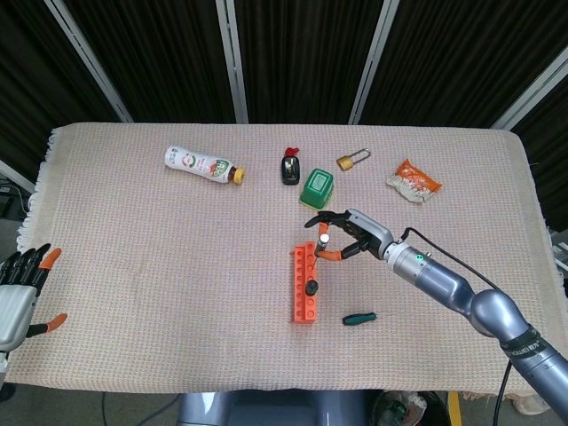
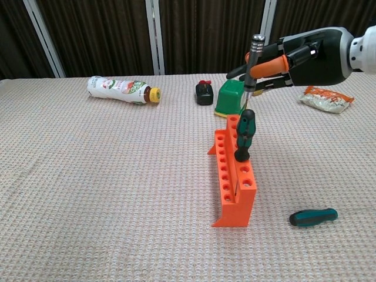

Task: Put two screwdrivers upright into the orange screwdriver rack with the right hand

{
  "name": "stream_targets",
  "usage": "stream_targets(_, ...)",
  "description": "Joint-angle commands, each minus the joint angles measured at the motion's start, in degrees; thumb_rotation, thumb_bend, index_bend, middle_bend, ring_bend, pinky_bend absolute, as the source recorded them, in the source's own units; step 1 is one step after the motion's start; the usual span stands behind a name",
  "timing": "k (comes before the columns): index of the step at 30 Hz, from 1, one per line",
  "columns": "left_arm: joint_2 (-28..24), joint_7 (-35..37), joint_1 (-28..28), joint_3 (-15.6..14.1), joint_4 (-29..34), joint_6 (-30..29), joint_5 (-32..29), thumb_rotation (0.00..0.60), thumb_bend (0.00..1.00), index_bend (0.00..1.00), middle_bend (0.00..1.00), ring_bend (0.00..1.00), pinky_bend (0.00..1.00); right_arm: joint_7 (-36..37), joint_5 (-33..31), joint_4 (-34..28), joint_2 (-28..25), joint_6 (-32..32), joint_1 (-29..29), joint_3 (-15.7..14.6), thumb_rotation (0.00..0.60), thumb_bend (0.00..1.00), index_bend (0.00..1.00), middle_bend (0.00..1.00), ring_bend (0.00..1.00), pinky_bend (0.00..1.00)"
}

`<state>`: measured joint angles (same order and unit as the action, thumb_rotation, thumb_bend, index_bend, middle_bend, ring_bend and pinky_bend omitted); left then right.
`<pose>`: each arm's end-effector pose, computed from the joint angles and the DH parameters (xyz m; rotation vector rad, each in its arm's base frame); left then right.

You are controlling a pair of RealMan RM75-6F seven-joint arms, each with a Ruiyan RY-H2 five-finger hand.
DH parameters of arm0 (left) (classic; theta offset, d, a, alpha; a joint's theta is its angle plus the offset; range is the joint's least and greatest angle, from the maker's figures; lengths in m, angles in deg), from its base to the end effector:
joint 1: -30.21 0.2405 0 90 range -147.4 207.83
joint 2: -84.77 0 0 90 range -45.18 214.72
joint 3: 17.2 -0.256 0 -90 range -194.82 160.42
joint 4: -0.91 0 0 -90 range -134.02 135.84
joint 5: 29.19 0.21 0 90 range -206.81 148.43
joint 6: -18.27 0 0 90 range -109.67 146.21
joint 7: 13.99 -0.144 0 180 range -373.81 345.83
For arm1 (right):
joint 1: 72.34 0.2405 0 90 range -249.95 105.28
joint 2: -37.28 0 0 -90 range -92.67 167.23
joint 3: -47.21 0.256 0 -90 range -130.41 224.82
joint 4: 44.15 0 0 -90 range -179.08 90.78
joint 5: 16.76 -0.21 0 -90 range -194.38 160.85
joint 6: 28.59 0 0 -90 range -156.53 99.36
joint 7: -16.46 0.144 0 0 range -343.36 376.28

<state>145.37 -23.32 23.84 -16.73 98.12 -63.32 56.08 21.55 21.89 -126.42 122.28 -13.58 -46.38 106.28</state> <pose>-0.3027 0.1785 0.1577 -1.4984 -0.8552 -0.7529 -0.1350 -0.3862 0.0654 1.4669 -2.3750 1.2850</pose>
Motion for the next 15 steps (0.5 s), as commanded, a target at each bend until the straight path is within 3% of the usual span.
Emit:
stream_targets(1, 0.03, 0.04, 0.01, 0.01, -0.07, 0.01, -0.05, 0.600, 0.09, 0.01, 0.00, 0.00, 0.00, -0.25, 0.46, -0.15, 0.19, -0.39, 0.00, -0.30, 0.600, 0.32, 0.65, 0.25, 0.00, 0.00)
stream_targets(15, 0.20, 0.08, -0.11, -0.03, -0.23, 0.27, -0.08, 0.600, 0.09, 0.01, 0.00, 0.00, 0.00, -3.96, 4.79, -1.05, 1.63, -2.79, -0.64, -1.43, 0.600, 0.32, 0.65, 0.25, 0.00, 0.00)
